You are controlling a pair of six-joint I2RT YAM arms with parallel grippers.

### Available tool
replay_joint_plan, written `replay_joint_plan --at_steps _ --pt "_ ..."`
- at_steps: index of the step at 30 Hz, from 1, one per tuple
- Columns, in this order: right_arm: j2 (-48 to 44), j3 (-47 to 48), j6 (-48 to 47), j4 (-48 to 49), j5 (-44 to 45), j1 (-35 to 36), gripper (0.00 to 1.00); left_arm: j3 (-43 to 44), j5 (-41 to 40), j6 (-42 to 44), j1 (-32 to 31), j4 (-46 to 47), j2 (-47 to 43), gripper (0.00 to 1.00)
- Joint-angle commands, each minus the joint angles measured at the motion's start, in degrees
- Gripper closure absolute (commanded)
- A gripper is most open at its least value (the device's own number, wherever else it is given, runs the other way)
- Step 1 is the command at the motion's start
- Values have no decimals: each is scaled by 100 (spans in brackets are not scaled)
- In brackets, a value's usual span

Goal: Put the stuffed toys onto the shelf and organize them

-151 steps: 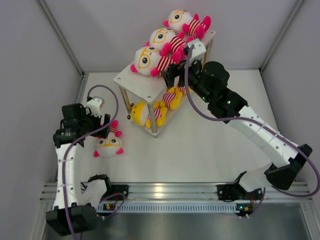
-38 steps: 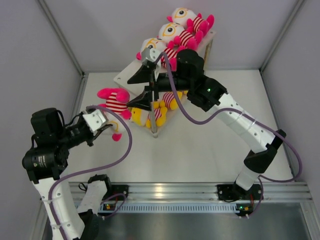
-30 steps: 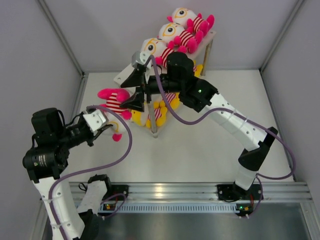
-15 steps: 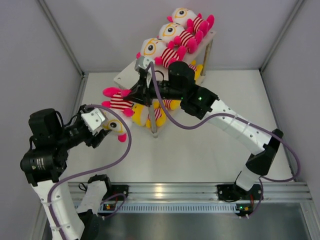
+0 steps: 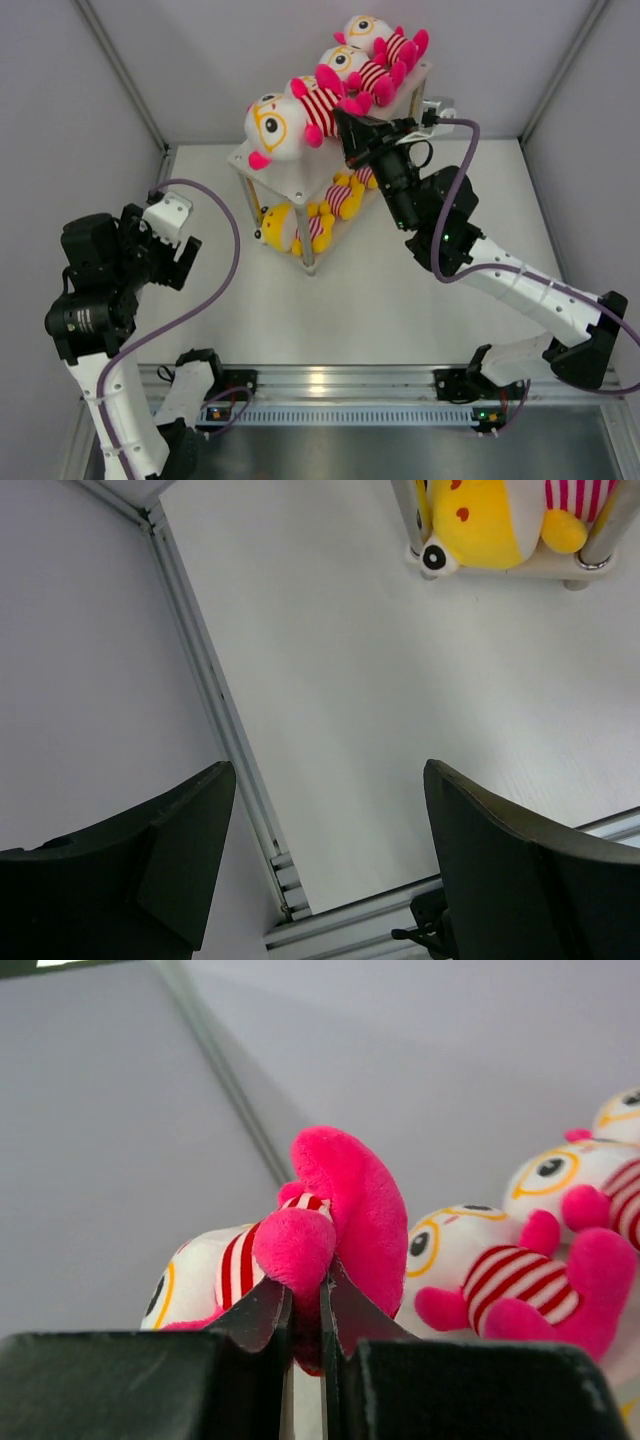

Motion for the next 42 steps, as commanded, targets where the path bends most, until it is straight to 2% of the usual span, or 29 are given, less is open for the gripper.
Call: replay_joint_plan --at_steps 1,4,7,9,16,21,25,26,29,32,37,42 --pt "310 -283 895 1135 2156 151 100 -117 -263 -242 -4 367 35 18" --pt "609 -257 852 1407 3148 353 100 -153 -200 -233 -4 367 53 18" --pt "916 -239 247 1855 3721 634 100 -240 -148 -215 -4 359 79 18" --pt "988 -274 -79 2102 3776 801 100 -284 -121 -207 -4 367 79 18" --pt "918 -573 -45 1909 3933 1065 100 -407 63 -171 -4 359 114 18" --pt "944 -661 95 1734 3978 1127 80 -390 537 -259 -4 455 211 18" --pt "848 -723 289 1453 3680 1189 63 -276 932 -566 -4 780 509 19" --pt "804 -775 394 1322 3618 1206 54 -215 1012 -602 -4 780 597 19" --pt "593 -863 622 1005 3417 1197 41 -39 1633 -480 -4 780 913 18" --pt "365 -968 702 767 3110 1197 31 233 1882 -531 -4 772 1247 18" --pt "197 -873 719 320 2257 1180 31 690 2198 -497 -13 789 1687 18" --pt "443 -530 1088 -77 2246 1145 33 981 2577 -496 -57 850 1995 18"
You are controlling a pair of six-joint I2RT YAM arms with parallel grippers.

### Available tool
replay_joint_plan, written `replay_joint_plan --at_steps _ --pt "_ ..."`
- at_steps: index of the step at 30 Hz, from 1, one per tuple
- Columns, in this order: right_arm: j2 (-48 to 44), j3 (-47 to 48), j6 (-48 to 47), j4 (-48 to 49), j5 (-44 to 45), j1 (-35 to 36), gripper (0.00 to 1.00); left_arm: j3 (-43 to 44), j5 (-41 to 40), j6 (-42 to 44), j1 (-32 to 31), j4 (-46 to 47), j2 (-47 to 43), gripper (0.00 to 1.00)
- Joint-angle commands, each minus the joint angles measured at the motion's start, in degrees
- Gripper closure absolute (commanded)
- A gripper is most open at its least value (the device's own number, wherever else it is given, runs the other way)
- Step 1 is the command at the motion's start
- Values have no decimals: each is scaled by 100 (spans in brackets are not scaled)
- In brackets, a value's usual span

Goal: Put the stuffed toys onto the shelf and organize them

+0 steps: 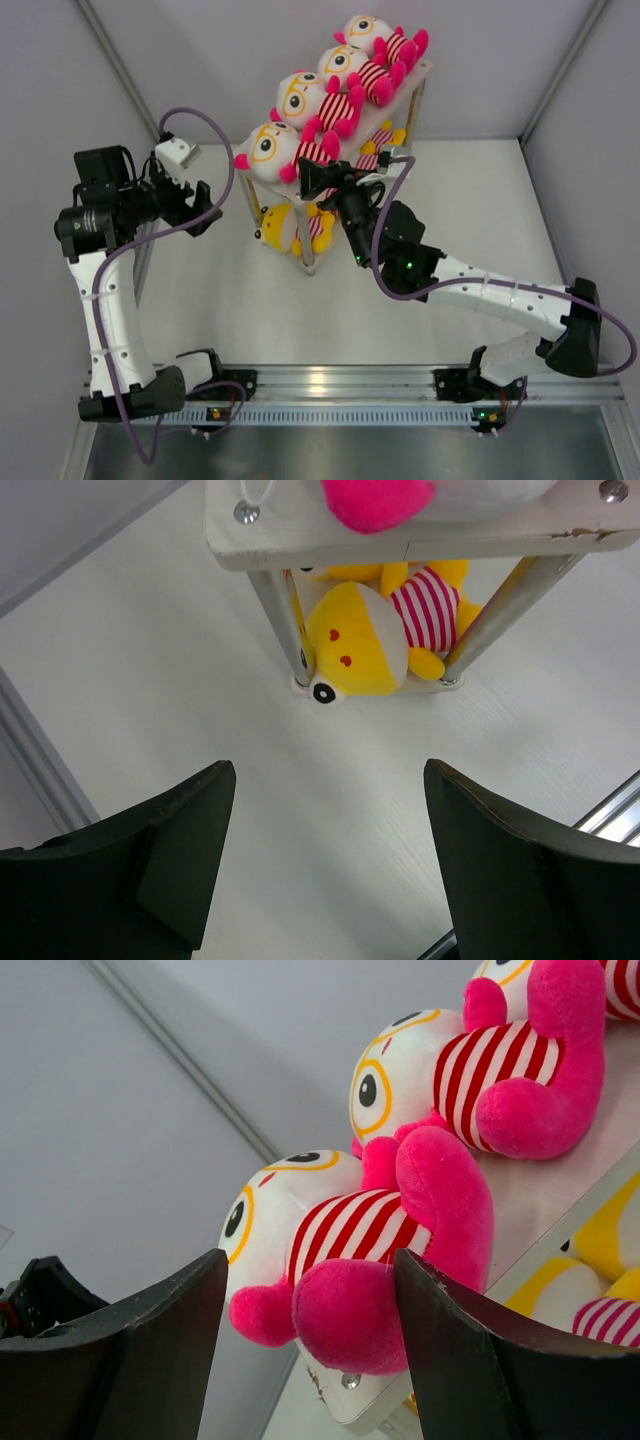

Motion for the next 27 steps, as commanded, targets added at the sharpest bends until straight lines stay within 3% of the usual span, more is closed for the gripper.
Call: replay_joint_plan --at_steps 1,16,21,22,25,27 --pt "100 325 367 -348 -287 58 33 417 492 -81 -87 300 176 18" --pt "417 519 676 -489 -287 -21 31 715 -281 -1083 -562 1610 1099 19" --pt "84 317 684 -742 -461 -222 17 1094 -650 -1276 -791 1645 1539 20" --pt "48 377 711 -892 -784 -310 10 1112 -668 -1346 -826 1680 1574 20" --pt "-14 623 938 -1665 -1725 -810 2 1112 -870 -1426 -852 1847 1645 20" --pt "-66 677 1053 -1938 -2148 -1250 1 1103 -975 -1452 -861 1908 1689 20"
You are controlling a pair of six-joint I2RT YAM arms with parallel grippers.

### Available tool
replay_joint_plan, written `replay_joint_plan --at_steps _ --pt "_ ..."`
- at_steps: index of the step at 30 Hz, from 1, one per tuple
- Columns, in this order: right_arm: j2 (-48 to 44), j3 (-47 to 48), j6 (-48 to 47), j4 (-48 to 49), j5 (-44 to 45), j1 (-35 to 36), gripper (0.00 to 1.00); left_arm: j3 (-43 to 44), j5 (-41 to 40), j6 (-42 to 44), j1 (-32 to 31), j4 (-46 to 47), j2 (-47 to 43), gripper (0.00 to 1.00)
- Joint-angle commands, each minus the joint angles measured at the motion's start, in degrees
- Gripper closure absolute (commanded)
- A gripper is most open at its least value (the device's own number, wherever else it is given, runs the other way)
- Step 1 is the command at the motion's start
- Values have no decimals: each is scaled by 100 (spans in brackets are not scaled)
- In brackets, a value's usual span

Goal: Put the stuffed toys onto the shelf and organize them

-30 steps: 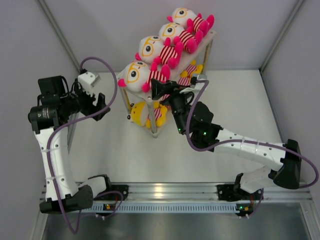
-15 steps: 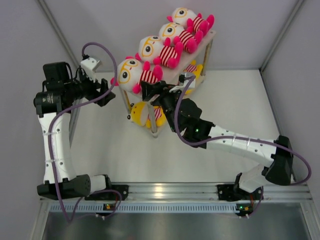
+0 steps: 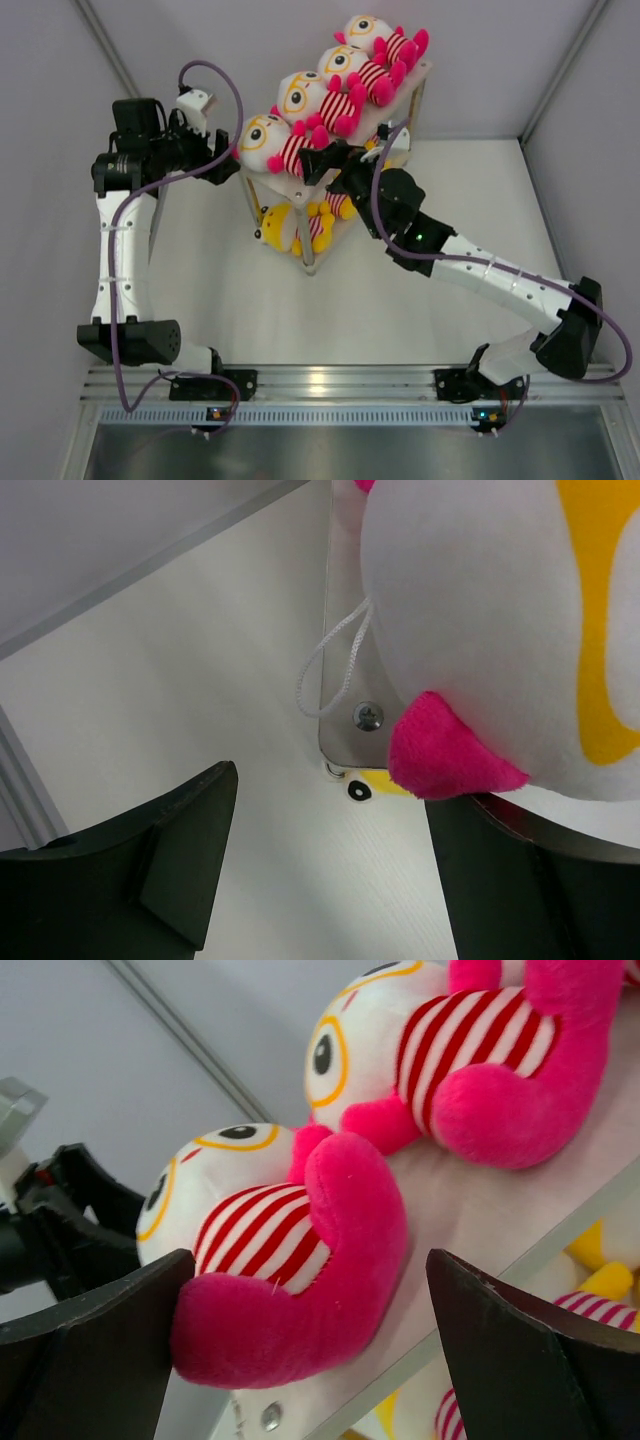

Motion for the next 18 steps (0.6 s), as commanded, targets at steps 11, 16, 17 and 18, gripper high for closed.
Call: replay_joint_plan --at_steps 11,16,17,18 --pt "-970 110 -522 -1485 -1563 -1263 1 2 -586 -106 -72 497 5 19" --pt "-1147 -92 -645 -1318 -2116 -1492 1 -219 -779 52 -72 497 -206 18" --pt "-1103 -92 -697 -1291 -2265 -1493 1 -315 -840 79 -64 497 -242 18" --pt "-1059 -40 -776 -1273 -2545 -1484 1 -359 -893 157 -64 488 -303 18"
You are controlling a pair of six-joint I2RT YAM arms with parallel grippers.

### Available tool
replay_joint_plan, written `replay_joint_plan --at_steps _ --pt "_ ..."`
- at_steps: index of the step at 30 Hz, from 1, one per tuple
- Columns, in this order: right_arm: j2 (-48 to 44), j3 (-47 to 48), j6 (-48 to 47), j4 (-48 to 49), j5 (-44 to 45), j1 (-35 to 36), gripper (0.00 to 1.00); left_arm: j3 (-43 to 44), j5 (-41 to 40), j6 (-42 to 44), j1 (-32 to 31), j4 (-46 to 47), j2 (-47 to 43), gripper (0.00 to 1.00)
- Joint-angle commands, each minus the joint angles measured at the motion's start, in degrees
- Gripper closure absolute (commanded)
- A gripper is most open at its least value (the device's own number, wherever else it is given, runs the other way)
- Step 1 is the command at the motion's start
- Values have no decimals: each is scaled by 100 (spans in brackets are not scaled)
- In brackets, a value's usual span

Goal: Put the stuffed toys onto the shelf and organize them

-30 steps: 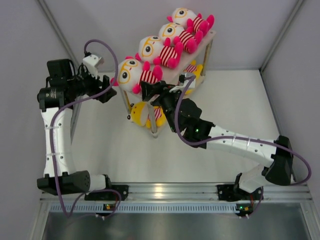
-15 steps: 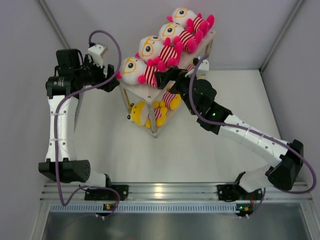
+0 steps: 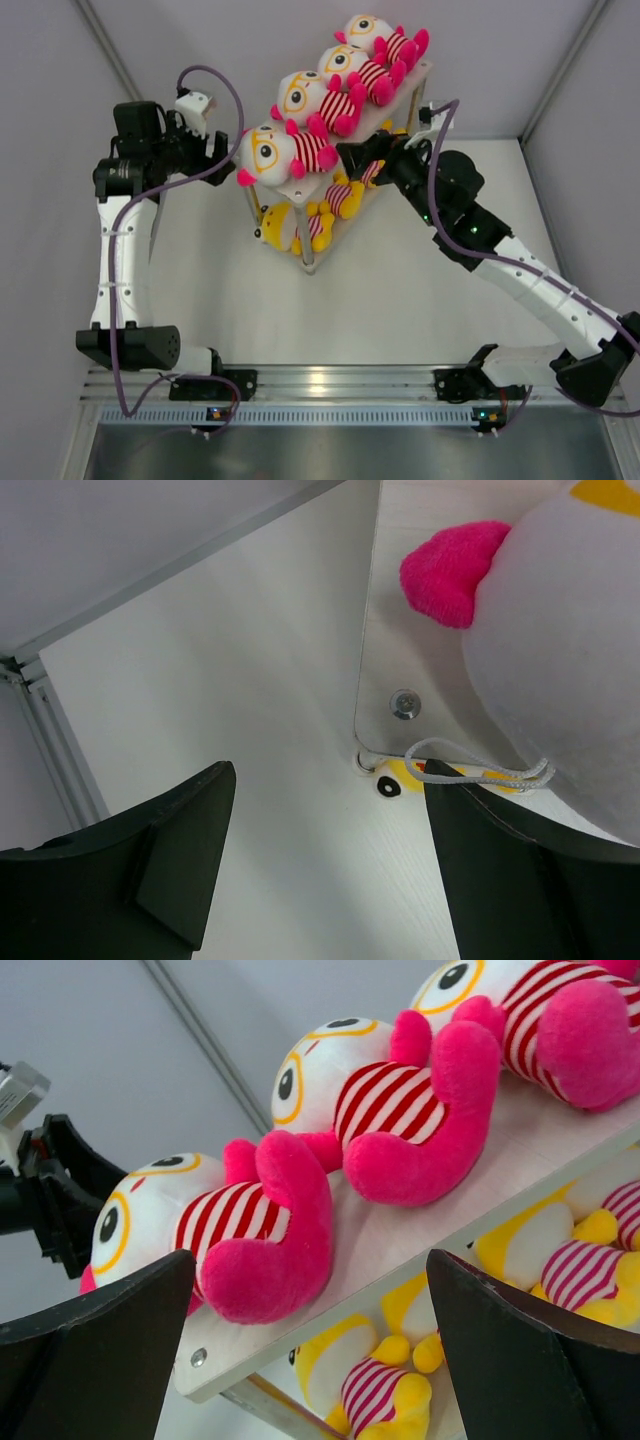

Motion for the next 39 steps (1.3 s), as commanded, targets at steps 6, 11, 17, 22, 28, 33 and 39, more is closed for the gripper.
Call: replay_joint_plan --at_steps 6,11,17,22,28,33,39 --pt "238 254 -887 191 -2065 -54 6 -722 -976 314 -16 254 -739 17" --pt "414 755 -2205 -439 -3061 -72 8 -1372 -1250 428 -24 245 -1398 16" --pt "98 615 -4350 -871 -3773 -238 3 -2189 -1303 709 -16 245 -2250 14" --pt "475 1255 -4932 -1398 -5583 -923 2 -2753 -1452 587 -16 140 -2822 13" --pt "1460 2636 -5644 -2559 -6183 -1074 23 -3544 -2075 604 28 -62 -3147 12" --pt "1566 2619 -5951 -2752 -6323 -1074 35 -3782 -2156 621 90 -124 -3201 12" --pt "1609 2575 -5882 -2727 -6245 -1065 42 -3720 -2015 595 125 -115 -3060 12"
